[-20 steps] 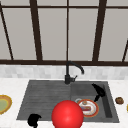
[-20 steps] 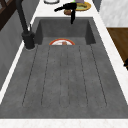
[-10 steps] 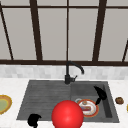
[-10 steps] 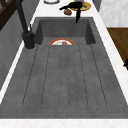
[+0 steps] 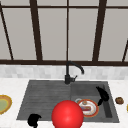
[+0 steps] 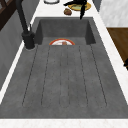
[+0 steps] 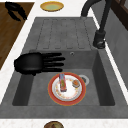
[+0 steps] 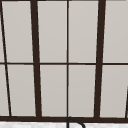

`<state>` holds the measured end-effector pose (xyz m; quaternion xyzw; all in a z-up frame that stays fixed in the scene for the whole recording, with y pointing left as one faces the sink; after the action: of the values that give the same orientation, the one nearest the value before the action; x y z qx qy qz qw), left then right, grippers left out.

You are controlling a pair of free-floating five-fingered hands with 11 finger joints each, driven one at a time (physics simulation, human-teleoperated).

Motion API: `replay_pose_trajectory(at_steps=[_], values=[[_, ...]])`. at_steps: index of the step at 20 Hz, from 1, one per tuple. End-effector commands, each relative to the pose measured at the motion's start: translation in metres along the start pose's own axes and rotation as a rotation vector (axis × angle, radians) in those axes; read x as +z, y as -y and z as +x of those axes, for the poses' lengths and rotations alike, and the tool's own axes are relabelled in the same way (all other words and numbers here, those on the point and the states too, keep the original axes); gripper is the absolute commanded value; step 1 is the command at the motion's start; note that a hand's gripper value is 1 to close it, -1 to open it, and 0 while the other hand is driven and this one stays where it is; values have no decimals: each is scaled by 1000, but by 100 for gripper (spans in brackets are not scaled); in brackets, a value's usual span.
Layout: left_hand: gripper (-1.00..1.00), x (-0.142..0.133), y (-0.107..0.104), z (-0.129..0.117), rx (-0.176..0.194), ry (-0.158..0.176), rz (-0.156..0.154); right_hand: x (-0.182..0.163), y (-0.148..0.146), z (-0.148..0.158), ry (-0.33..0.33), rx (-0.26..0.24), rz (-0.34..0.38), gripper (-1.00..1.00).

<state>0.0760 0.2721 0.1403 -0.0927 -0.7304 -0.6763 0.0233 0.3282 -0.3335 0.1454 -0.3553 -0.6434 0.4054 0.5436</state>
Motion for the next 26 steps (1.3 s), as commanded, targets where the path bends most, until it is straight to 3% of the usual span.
replay_pose_trajectory(at_steps=[1,11,19,26], values=[[0,0,0,0,0,0,0,17,0,2,-34,84,31,-100],[0,0,0,0,0,0,0,58,1,7,-51,154,50,-100],[0,0,0,0,0,0,0,94,2,13,-92,133,57,-100],[0,0,0,0,0,0,0,126,28,29,-120,101,48,-100]])
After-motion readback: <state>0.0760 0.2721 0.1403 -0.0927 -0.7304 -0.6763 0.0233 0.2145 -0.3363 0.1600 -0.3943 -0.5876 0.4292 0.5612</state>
